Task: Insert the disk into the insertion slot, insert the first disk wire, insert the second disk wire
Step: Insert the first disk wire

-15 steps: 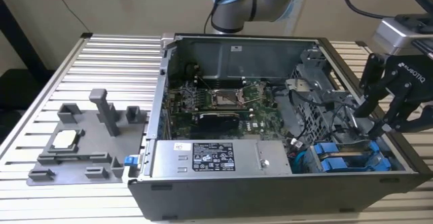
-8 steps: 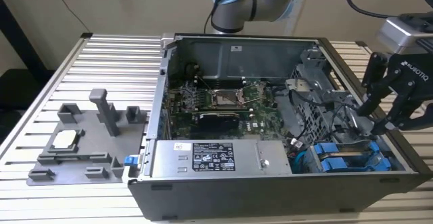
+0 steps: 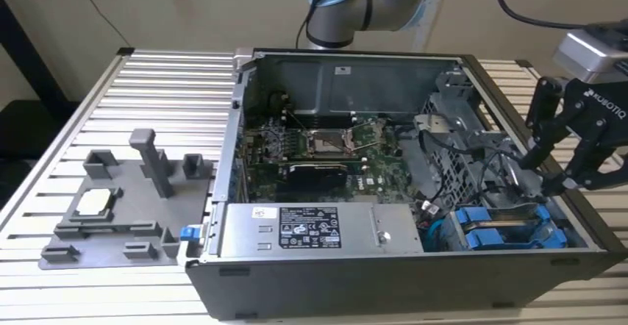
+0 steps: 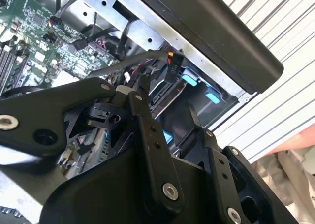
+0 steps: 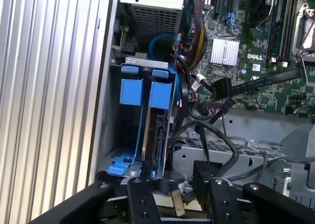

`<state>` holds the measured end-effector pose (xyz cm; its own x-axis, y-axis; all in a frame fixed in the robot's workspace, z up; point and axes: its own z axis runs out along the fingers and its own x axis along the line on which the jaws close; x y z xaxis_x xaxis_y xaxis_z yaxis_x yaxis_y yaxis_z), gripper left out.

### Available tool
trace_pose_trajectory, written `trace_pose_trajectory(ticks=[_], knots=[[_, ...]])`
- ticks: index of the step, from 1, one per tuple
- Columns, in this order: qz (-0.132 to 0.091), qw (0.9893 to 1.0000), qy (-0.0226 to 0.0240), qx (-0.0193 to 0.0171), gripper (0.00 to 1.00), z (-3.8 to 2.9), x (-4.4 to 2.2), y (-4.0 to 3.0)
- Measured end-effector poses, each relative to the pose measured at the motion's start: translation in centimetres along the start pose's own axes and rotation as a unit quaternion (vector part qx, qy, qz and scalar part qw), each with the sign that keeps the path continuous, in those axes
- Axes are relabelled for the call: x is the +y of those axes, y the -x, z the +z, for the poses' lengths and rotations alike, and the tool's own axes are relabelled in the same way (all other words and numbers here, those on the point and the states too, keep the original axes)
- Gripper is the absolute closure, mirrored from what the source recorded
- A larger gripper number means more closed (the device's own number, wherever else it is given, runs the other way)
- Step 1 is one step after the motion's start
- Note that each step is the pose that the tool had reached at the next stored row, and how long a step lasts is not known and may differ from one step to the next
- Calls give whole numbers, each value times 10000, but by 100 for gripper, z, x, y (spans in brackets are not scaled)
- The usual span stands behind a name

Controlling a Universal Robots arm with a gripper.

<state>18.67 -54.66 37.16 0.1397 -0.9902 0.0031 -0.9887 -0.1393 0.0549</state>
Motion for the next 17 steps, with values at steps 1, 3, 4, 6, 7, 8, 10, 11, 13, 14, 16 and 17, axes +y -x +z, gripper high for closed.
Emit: trace_pose_trajectory(ticks=[1, 3, 4, 6, 7, 8, 10, 11, 13, 14, 16, 17], knots=[[-41, 10000, 0, 2, 53, 2, -6, -1], [-106, 9999, 0, 4, 53, 4, -31, -5], [-132, 9999, 0, 7, 53, 3, -46, -6], [-184, 9998, -1, 10, 53, 4, -76, -11], [-211, 9998, -1, 11, 53, 4, -90, -13], [-239, 9997, -1, 12, 53, 5, -105, -15], [-299, 9996, -1, 16, 53, 6, -131, -18], [-331, 9995, -1, 18, 53, 8, -143, -20], [-400, 9992, -1, 21, 53, 11, -165, -23], [-435, 9991, -2, 23, 53, 12, -174, -24], [-501, 9987, -2, 27, 53, 13, -189, -26], [-534, 9986, -2, 29, 53, 14, -197, -27]])
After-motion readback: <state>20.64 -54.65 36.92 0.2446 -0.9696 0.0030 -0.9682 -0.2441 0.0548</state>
